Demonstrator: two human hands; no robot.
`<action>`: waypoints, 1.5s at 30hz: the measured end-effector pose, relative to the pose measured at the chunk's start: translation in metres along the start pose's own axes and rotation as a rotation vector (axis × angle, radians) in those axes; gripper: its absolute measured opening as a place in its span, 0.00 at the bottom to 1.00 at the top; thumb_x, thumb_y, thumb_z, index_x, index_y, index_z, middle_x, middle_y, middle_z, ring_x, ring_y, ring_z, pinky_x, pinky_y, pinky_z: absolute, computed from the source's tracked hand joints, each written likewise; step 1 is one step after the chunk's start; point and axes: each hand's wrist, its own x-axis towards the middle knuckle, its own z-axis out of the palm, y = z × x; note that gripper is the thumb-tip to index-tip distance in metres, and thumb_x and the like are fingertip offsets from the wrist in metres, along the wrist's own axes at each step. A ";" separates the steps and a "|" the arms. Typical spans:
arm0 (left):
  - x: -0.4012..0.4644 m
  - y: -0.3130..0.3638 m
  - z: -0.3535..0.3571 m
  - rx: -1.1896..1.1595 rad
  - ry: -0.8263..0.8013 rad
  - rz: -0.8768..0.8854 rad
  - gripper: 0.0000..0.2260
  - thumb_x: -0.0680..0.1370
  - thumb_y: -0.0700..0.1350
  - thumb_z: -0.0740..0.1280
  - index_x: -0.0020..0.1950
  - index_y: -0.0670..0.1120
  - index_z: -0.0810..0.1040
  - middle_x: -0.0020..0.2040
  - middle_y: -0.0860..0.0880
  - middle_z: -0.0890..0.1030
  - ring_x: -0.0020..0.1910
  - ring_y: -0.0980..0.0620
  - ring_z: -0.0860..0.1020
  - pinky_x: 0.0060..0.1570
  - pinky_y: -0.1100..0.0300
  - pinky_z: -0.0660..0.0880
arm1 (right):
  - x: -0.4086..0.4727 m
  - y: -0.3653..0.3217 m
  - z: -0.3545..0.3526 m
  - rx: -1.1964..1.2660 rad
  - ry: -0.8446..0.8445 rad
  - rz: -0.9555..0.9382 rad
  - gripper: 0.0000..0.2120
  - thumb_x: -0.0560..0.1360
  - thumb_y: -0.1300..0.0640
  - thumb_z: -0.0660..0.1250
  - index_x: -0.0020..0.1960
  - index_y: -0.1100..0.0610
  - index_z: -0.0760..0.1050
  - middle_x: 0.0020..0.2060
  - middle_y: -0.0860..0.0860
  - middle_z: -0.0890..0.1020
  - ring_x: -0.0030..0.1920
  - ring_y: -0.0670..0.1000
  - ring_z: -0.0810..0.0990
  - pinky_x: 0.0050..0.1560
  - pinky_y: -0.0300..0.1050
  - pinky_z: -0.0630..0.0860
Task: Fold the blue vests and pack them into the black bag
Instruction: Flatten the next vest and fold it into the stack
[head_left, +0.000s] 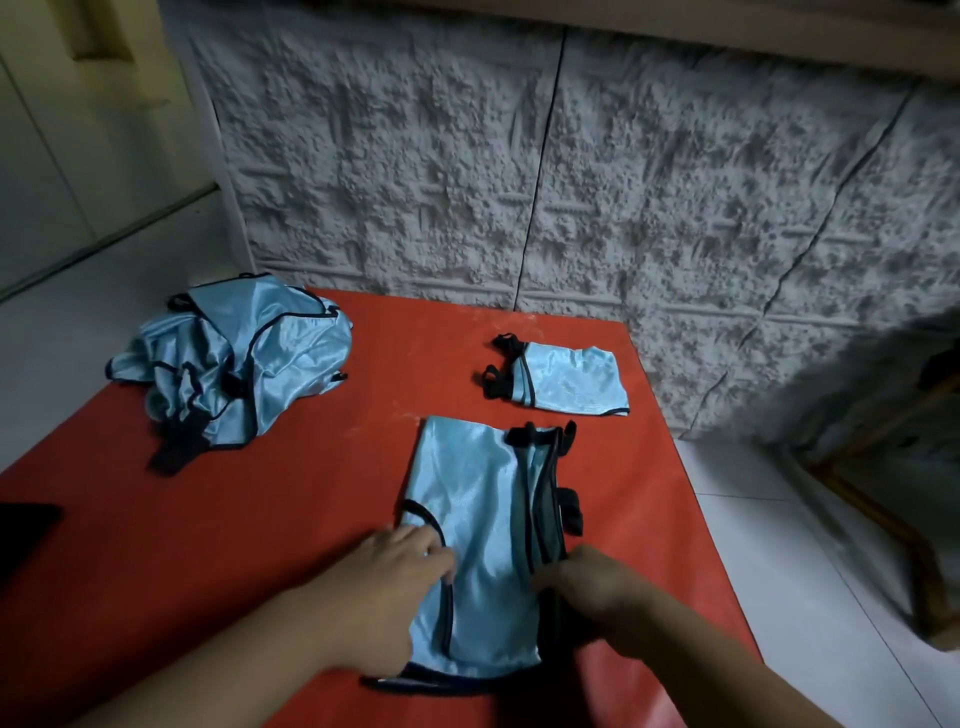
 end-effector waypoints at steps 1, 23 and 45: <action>-0.009 0.003 0.005 0.008 -0.039 0.024 0.33 0.67 0.49 0.69 0.71 0.60 0.62 0.66 0.58 0.62 0.71 0.56 0.61 0.75 0.57 0.57 | -0.002 0.001 0.002 0.069 0.031 -0.001 0.11 0.68 0.63 0.71 0.49 0.65 0.82 0.37 0.61 0.86 0.33 0.57 0.83 0.33 0.47 0.79; -0.025 0.025 0.051 0.150 0.211 -0.010 0.25 0.67 0.58 0.67 0.62 0.53 0.75 0.54 0.52 0.80 0.53 0.50 0.79 0.51 0.52 0.79 | -0.047 -0.015 -0.012 0.552 -0.144 -0.064 0.12 0.79 0.71 0.60 0.56 0.71 0.81 0.30 0.54 0.75 0.33 0.51 0.75 0.31 0.42 0.79; -0.045 -0.005 0.038 -0.364 0.171 0.082 0.19 0.75 0.40 0.57 0.58 0.48 0.84 0.64 0.61 0.76 0.68 0.66 0.70 0.69 0.71 0.62 | -0.027 0.053 -0.025 -1.132 0.180 -0.922 0.23 0.72 0.53 0.69 0.63 0.34 0.77 0.61 0.46 0.71 0.57 0.52 0.78 0.54 0.45 0.79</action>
